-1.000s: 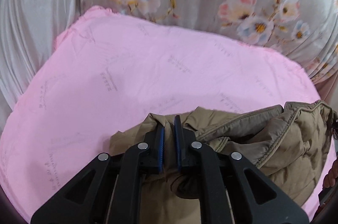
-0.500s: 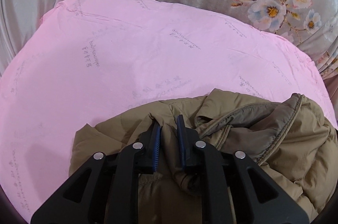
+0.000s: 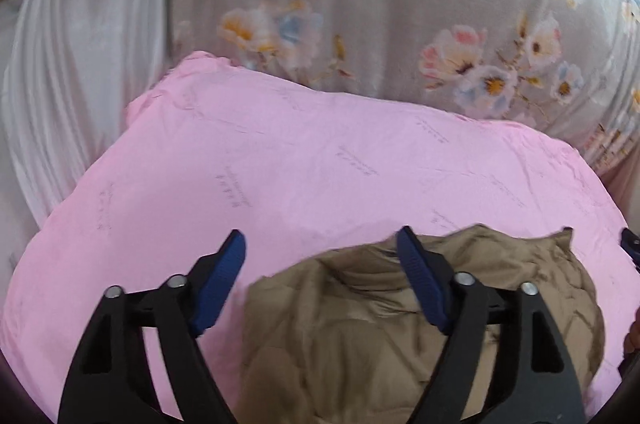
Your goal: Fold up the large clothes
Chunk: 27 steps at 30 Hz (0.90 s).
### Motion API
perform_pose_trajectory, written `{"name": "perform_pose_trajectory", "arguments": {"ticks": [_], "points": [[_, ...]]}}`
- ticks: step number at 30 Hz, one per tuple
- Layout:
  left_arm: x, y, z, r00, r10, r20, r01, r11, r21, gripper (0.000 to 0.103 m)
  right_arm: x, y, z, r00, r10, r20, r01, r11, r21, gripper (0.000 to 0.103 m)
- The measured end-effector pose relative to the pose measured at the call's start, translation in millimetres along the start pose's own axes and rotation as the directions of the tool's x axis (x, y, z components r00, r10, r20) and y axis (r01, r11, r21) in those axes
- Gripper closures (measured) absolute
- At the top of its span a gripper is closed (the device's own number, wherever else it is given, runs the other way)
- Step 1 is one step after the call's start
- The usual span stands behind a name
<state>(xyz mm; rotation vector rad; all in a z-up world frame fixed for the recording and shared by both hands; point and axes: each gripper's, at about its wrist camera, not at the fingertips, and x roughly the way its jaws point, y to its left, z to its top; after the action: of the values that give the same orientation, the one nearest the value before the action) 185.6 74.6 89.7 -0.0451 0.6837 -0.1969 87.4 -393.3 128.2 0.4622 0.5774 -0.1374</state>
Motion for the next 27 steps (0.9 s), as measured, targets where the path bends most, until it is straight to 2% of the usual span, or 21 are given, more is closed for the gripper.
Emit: {"name": "perform_pose_trajectory", "arguments": {"ticks": [3, 5, 7, 9, 12, 15, 17, 19, 23, 24, 27], "points": [[13, -39, 4, 0.996, -0.066, -0.059, 0.068, 0.997, 0.043, 0.043, 22, 44, -11, 0.999, -0.006, -0.054, -0.001, 0.991, -0.133, 0.095], [36, -68, 0, 0.992, -0.066, -0.11, 0.076, 0.993, 0.089, 0.048, 42, 74, -24, 0.996, -0.031, -0.087, 0.01, 0.973, -0.233, 0.095], [61, -82, -9, 0.982, -0.065, -0.179, 0.084, 0.991, 0.103, 0.051, 62, 96, -37, 0.99, -0.026, -0.14, -0.016, 0.957, -0.291, 0.095], [85, -91, -14, 0.975, -0.031, -0.221, 0.059, 0.991, 0.122, 0.051, 85, 113, -50, 0.98, -0.057, -0.188, -0.017, 0.929, -0.369, 0.096], [108, -86, -15, 0.971, 0.024, -0.24, 0.009, 0.99, 0.139, 0.053, 116, 114, -56, 0.967, -0.157, -0.199, 0.056, 0.898, -0.437, 0.097], [126, -68, -10, 0.963, 0.025, -0.269, 0.005, 0.994, 0.112, 0.057, 137, 82, -44, 0.95, -0.221, -0.219, 0.125, 0.916, -0.381, 0.098], [132, -59, -9, 0.96, 0.032, -0.277, -0.002, 0.994, 0.105, 0.065, 145, 57, -36, 0.939, -0.261, -0.224, 0.177, 0.925, -0.336, 0.098], [138, -52, -11, 0.96, 0.029, -0.278, -0.003, 0.996, 0.093, 0.066, 150, 32, -30, 0.93, -0.284, -0.235, 0.214, 0.935, -0.284, 0.1], [151, -43, -19, 0.96, 0.002, -0.281, 0.009, 0.999, 0.038, 0.066, 159, 2, -35, 0.922, -0.264, -0.282, 0.215, 0.957, -0.193, 0.1], [156, -39, -22, 0.961, 0.029, -0.275, -0.021, 0.999, 0.03, 0.066, 161, -2, -36, 0.923, -0.257, -0.287, 0.212, 0.961, -0.178, 0.1], [165, -33, -28, 0.961, 0.006, -0.277, -0.009, 1.0, -0.01, 0.066, 162, -4, -41, 0.925, -0.248, -0.286, 0.208, 0.964, -0.164, 0.101]]}}
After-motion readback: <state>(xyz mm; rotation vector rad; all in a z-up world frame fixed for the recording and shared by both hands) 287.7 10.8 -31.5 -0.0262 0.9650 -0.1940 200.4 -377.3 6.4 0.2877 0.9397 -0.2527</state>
